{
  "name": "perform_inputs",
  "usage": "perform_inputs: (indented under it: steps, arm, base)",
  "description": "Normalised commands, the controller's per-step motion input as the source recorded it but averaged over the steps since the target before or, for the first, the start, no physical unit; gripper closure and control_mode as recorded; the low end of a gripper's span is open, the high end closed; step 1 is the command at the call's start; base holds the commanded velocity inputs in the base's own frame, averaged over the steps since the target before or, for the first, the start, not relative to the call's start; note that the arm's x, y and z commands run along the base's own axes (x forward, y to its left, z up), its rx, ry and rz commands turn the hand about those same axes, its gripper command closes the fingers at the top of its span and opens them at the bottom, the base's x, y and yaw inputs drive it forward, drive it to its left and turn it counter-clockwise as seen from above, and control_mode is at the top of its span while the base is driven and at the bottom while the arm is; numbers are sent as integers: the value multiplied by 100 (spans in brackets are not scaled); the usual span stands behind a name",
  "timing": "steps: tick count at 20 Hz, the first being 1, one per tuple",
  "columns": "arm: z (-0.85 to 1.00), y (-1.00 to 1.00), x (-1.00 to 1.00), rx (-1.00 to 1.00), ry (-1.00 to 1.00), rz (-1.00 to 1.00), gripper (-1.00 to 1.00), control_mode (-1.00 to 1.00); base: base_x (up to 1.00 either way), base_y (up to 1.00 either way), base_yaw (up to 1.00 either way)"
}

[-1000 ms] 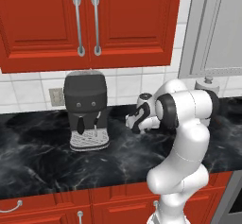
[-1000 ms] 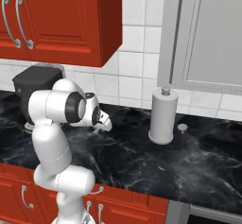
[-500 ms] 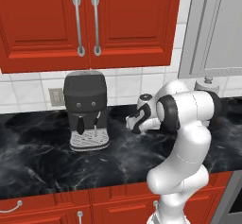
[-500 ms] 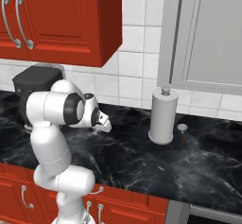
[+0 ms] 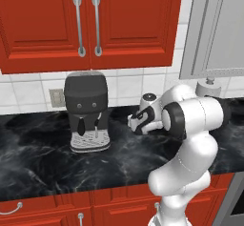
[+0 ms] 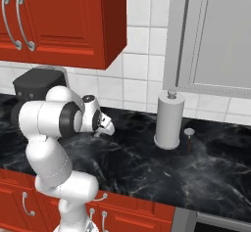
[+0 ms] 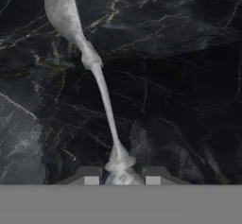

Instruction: Organize the utensils by type. Pick up the wooden spoons from the counter and place them in the open cabinet. Then pick up the metallic utensils from the counter and place them in the open drawer.

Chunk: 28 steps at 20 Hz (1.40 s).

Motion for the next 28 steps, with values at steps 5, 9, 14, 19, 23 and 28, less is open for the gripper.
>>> perform_inputs:
  steps: [5, 9, 14, 19, 23, 28]
  arm:
    - [66, 7, -17, -1, -5, 0, 100, -100]
    - [55, 3, -48, 0, -1, 0, 100, -100]
    - [61, 0, -48, 1, 0, 4, 100, -100]
    - [54, 0, -54, 0, -3, 11, 100, -100]
    - [44, 0, -52, 0, -17, 13, 100, -100]
    - [34, 0, -54, 0, -7, 5, 100, -100]
  base:
    - [0, 0, 0]
    - [0, 0, 0]
    - [0, 0, 0]
    - [0, 0, 0]
    - [0, 0, 0]
    - [0, 0, 0]
